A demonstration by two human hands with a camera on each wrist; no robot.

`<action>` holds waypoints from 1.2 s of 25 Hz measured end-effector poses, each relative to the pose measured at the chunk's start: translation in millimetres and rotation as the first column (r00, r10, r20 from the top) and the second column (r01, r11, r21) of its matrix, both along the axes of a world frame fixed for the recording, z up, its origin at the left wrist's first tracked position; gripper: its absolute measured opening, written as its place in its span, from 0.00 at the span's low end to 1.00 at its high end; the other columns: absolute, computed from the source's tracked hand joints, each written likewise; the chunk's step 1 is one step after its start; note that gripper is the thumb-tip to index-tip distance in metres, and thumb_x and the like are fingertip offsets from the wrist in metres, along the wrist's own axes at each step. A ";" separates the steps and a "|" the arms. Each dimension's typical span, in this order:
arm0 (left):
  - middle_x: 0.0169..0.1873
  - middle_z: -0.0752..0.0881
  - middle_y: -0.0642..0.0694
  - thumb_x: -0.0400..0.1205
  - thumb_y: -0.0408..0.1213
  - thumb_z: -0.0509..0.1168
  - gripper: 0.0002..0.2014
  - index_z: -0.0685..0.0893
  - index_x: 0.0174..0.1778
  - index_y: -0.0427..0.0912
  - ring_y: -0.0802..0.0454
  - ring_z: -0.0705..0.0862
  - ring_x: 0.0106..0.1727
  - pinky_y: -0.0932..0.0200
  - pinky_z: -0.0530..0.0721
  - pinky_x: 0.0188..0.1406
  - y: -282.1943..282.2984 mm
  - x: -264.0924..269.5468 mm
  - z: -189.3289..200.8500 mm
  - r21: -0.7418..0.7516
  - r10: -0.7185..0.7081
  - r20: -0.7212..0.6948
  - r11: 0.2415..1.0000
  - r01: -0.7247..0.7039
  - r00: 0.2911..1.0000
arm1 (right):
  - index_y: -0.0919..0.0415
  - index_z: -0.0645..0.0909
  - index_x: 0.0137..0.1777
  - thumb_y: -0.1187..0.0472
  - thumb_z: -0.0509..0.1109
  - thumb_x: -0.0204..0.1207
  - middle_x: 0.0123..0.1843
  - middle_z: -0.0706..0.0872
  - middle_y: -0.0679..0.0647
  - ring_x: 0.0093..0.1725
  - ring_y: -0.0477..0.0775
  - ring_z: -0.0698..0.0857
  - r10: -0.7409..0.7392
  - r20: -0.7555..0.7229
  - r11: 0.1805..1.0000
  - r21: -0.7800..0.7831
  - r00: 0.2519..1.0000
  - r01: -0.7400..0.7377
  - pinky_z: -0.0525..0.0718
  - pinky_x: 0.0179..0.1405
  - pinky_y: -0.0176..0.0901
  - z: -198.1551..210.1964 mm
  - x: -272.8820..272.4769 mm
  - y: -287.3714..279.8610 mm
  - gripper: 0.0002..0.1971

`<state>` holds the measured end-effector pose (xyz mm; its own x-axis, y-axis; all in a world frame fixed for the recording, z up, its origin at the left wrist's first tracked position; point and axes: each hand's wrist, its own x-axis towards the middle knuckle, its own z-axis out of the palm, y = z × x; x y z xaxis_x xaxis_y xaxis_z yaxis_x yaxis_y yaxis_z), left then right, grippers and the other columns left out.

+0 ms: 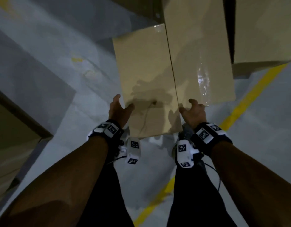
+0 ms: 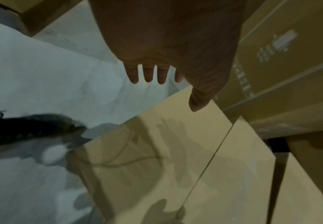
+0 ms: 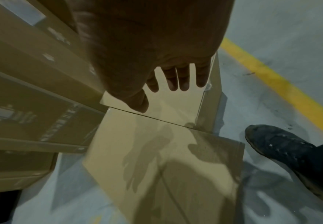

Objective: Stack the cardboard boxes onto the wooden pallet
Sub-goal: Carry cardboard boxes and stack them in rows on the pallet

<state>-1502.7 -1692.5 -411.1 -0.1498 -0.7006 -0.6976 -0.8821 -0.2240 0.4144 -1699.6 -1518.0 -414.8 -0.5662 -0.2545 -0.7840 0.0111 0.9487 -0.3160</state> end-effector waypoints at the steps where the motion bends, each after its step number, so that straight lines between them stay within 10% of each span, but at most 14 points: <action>1: 0.83 0.64 0.38 0.83 0.46 0.70 0.38 0.59 0.86 0.45 0.39 0.66 0.81 0.45 0.72 0.76 -2.4 -1.2 -20.9 -0.007 -0.012 -0.008 1.000 0.012 1.000 | 0.57 0.65 0.83 0.50 0.67 0.82 0.80 0.65 0.68 0.75 0.73 0.72 -0.002 0.007 1.000 0.004 1.000 0.002 0.72 0.76 0.59 -20.5 0.5 -3.0 0.31; 5: 0.82 0.63 0.40 0.80 0.44 0.73 0.41 0.59 0.86 0.44 0.42 0.67 0.80 0.59 0.66 0.76 -26.5 -10.9 -86.1 -0.064 -0.065 -0.071 0.996 0.061 0.995 | 0.55 0.63 0.80 0.47 0.66 0.82 0.78 0.63 0.63 0.66 0.70 0.74 -0.050 -0.069 0.998 0.034 0.996 0.052 0.74 0.70 0.58 -76.9 12.7 -18.6 0.30; 9: 0.83 0.60 0.41 0.71 0.53 0.72 0.47 0.58 0.86 0.55 0.38 0.70 0.78 0.43 0.74 0.76 -46.8 -10.6 -139.8 -0.005 -0.069 -0.159 0.998 0.069 0.985 | 0.51 0.57 0.83 0.45 0.67 0.79 0.77 0.59 0.61 0.67 0.74 0.75 -0.127 -0.170 0.990 0.040 0.977 0.136 0.74 0.71 0.68 -114.9 53.5 -32.0 0.35; 12: 0.84 0.55 0.42 0.82 0.42 0.71 0.43 0.50 0.88 0.54 0.43 0.63 0.82 0.64 0.65 0.69 -49.3 1.3 -158.4 -0.015 -0.102 -0.193 0.995 0.101 0.976 | 0.47 0.51 0.86 0.42 0.66 0.80 0.80 0.58 0.59 0.71 0.72 0.73 -0.087 -0.252 0.989 0.096 0.964 0.115 0.73 0.71 0.68 -119.3 79.8 -41.6 0.39; 21: 0.80 0.63 0.46 0.73 0.51 0.76 0.51 0.53 0.86 0.46 0.54 0.65 0.77 0.56 0.73 0.76 -76.7 46.3 -170.5 -0.041 -0.007 -0.418 0.999 -0.011 0.908 | 0.55 0.55 0.86 0.41 0.75 0.75 0.77 0.70 0.63 0.75 0.68 0.72 -0.148 -0.160 0.981 -0.150 0.976 0.124 0.73 0.74 0.59 -125.1 76.2 -98.4 0.46; 30: 0.82 0.59 0.52 0.76 0.36 0.78 0.51 0.50 0.87 0.45 0.59 0.56 0.81 0.83 0.57 0.70 -113.7 83.4 -154.5 -0.098 0.018 -0.324 0.994 -0.052 0.946 | 0.45 0.55 0.85 0.46 0.81 0.70 0.77 0.74 0.49 0.74 0.55 0.74 -0.144 -0.043 0.940 -0.319 0.989 0.123 0.73 0.75 0.53 -123.3 84.6 -157.6 0.49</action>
